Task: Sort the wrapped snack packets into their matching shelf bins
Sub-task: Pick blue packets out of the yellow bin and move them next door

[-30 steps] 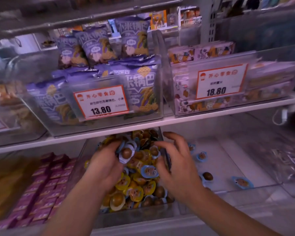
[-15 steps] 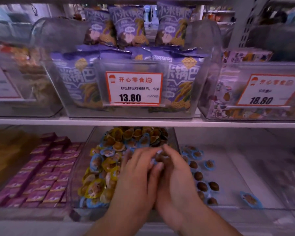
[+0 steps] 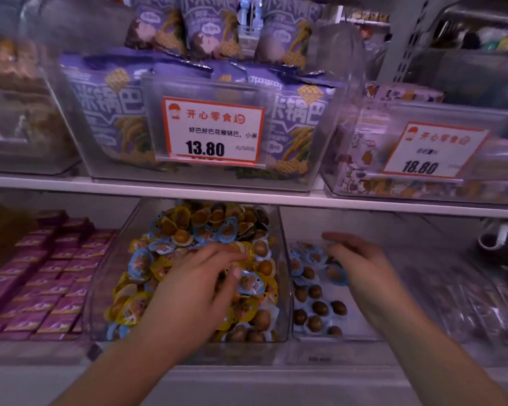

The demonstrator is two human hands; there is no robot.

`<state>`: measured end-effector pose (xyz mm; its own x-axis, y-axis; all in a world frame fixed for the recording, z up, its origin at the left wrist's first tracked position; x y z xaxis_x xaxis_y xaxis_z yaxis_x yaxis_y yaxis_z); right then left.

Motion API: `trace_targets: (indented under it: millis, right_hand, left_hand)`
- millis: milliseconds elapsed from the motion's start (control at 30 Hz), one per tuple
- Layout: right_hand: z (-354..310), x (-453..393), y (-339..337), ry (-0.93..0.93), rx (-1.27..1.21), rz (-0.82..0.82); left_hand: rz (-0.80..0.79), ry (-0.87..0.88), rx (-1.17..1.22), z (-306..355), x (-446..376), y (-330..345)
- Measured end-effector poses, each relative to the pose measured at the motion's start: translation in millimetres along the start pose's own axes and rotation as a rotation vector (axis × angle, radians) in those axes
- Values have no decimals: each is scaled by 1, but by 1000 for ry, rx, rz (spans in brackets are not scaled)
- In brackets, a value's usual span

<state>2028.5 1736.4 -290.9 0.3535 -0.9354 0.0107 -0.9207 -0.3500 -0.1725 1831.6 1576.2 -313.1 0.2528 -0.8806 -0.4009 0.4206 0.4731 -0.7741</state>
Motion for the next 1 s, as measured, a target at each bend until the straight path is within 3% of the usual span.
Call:
trace_targets:
  millis: [133,267,333,400,467,667,767,867,1000]
  right_hand:
    - [15,-8,-6,35,147,-40]
    - [6,-7,4,-139,99,-37]
    - [4,1,13,-292,238,-129]
    - [8,7,22,-510,518,-223]
    - [7,8,30,-598,707,-293]
    - [-28,13,74,-750,1031,-148]
    - [-28,11,106,-680,1274,-291]
    - [-21,3,119,-544,1481,-356]
    - [-19,-5,118,-533,1517,-357]
  left_hand:
    - [-57,-55,-148,-11,-6,5]
    - [-231,105,-347,2,-12,21]
    - [-245,117,-339,5,-13,26]
    - [-201,100,-301,3,-16,26]
    - [-99,82,-240,0,-18,19]
    - [248,-151,-39,-27,-17,-17]
    - [257,-242,-127,-43,-16,-30]
    - [174,-182,-227,-46,-11,-38]
    - [64,-89,-449,-53,-2,-46]
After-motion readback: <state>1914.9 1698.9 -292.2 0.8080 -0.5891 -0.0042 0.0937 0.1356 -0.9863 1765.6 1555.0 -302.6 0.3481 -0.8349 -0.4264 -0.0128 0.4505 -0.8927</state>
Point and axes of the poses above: each hand's wrist, its own x-axis away from the middle knuckle, its own y-axis out of the palm, z = x × y, the point moved 1 cm from there along -x, towards the middle knuckle, and after that the axes turned 2 degrees about -z, right-handed, at the moved point
